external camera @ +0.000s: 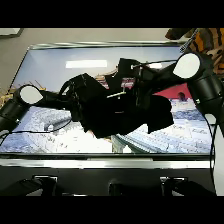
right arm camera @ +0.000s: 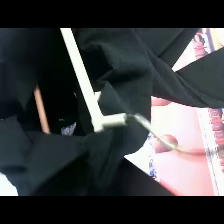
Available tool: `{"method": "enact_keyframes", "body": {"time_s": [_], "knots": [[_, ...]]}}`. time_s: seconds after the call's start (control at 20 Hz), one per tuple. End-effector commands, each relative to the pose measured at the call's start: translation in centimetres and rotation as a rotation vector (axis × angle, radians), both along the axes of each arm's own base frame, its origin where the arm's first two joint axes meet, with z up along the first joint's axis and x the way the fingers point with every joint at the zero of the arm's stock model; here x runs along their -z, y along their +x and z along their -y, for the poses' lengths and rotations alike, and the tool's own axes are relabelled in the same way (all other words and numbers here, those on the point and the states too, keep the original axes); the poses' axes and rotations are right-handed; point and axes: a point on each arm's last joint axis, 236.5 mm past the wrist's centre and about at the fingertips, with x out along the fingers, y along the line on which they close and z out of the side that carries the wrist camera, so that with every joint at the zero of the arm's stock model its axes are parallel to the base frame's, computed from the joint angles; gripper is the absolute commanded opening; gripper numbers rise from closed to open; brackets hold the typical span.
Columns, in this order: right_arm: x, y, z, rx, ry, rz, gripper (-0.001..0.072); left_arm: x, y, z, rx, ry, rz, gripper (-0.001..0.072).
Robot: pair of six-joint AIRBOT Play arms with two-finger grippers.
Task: Fold the clothes and pants, and hang the long-sleeved shirts on hangers.
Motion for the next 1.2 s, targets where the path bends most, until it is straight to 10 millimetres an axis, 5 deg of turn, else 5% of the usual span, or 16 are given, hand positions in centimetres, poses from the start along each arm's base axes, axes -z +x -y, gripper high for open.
{"method": "enact_keyframes", "body": {"time_s": [0.0,0.1,0.25,0.35,0.45,1.0,1.1,1.15], "knots": [[-1.0,1.1,1.5,0.087,0.013,0.024,0.0431,-0.3,0.3,0.1,-0.005,-0.006,0.018,0.0023],[-3.6,2.0,5.3,0.203,0.046,0.075,0.0550,-0.9,0.1,0.1,-0.005,-0.011,0.032,0.0022],[-5.9,1.9,13.2,0.390,0.085,0.076,0.0546,-2.0,-0.1,0.0,-0.005,-0.020,0.056,0.0022],[-5.1,1.8,17.5,0.448,0.091,0.036,0.0543,-2.5,-0.3,-0.1,-0.005,-0.024,0.067,0.0021],[-2.9,2.6,19.9,0.449,0.087,0.018,0.0543,-2.7,-0.3,-0.1,-0.005,-0.026,0.071,0.0021],[8.0,7.0,12.4,0.198,0.110,-0.166,0.0516,-2.7,-0.3,-0.1,-0.005,-0.026,0.072,0.0022],[8.8,6.8,11.5,0.175,0.108,-0.193,0.0379,-2.7,-0.3,-0.1,-0.005,-0.026,0.071,0.0022],[8.8,6.1,11.4,0.161,0.106,-0.213,0.0163,-2.7,-0.3,-0.1,-0.005,-0.026,0.071,0.0022]]}}
